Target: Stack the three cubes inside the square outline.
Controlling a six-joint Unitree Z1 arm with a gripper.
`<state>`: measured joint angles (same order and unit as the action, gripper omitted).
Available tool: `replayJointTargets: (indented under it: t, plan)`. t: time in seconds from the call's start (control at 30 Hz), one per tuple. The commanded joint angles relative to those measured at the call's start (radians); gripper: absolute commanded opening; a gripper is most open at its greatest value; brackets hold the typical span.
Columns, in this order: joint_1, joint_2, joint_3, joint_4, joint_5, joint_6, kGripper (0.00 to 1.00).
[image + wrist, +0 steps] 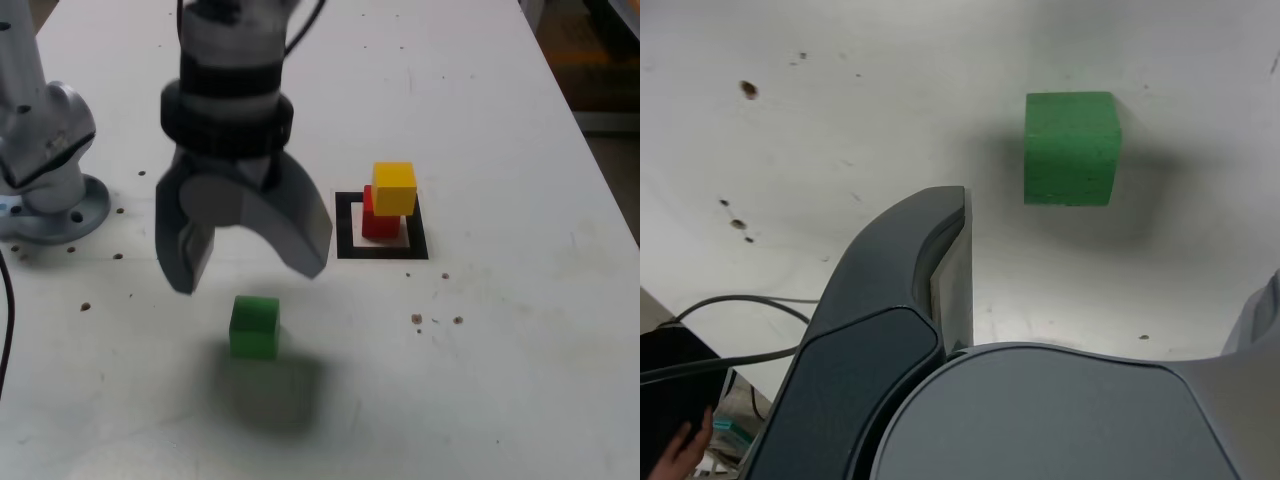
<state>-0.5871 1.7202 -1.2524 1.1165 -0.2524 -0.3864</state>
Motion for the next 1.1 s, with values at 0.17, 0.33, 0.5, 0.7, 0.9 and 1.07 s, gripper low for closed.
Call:
replayJointTargets:
  t: [0.17, 0.33, 0.5, 0.7, 0.9, 1.07]
  plan:
    - [-0.018, 0.029, 0.105, -0.168, -0.025, -0.002, 0.99]
    - [-0.021, 0.036, 0.161, -0.248, -0.018, -0.002, 1.0]
    - [-0.021, 0.047, 0.196, -0.295, -0.011, -0.002, 0.99]
    - [-0.021, 0.072, 0.214, -0.341, -0.002, -0.002, 0.98]
    - [-0.021, 0.096, 0.232, -0.383, 0.002, -0.004, 0.96]
    - [-0.021, 0.109, 0.241, -0.391, 0.009, -0.027, 0.87]
